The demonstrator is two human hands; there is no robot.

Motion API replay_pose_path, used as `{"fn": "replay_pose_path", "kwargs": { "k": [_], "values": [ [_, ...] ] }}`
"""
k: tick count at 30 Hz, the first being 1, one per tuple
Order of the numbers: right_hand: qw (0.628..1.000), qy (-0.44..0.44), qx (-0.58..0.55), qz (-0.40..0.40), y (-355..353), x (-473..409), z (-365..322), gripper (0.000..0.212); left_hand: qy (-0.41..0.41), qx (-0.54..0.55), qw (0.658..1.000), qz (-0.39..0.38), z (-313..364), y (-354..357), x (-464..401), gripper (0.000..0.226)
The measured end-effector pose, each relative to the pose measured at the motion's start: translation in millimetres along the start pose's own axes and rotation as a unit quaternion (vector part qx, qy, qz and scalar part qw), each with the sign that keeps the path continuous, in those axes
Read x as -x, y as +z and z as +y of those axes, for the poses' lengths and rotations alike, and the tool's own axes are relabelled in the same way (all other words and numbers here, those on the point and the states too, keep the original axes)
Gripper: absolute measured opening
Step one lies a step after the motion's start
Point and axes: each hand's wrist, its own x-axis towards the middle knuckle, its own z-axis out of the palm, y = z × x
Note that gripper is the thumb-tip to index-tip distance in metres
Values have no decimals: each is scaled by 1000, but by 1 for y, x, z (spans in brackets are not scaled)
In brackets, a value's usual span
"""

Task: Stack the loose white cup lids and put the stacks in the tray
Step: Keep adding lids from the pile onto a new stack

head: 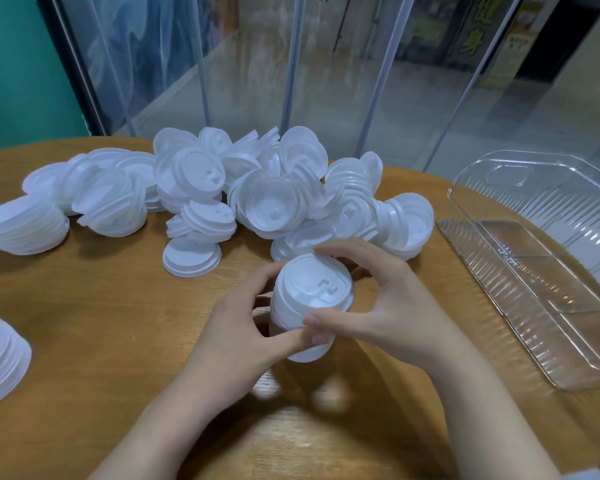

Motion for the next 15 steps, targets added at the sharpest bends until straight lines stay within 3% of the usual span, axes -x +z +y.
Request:
{"fn": "replay_pose_path", "kwargs": {
  "k": [3,6,9,12,15],
  "values": [
    [999,3,-35,9,-1,-4,7,69,2,-15,1000,1,0,-1,1,73],
    [991,22,-59,117,0,-20,21,49,-3,-22,1000,6,0,-8,2,74],
    [988,-27,56,138,7,-41,42,33,-10,-22,1000,12,-1,-19,7,74],
    [979,-31,171,105,19,-54,62,34,-15,-21,999,20,-1,-29,12,73],
    [964,-29,232,125,29,-61,69,30,-17,-28,999,15,-1,-35,14,73]
  ]
}}
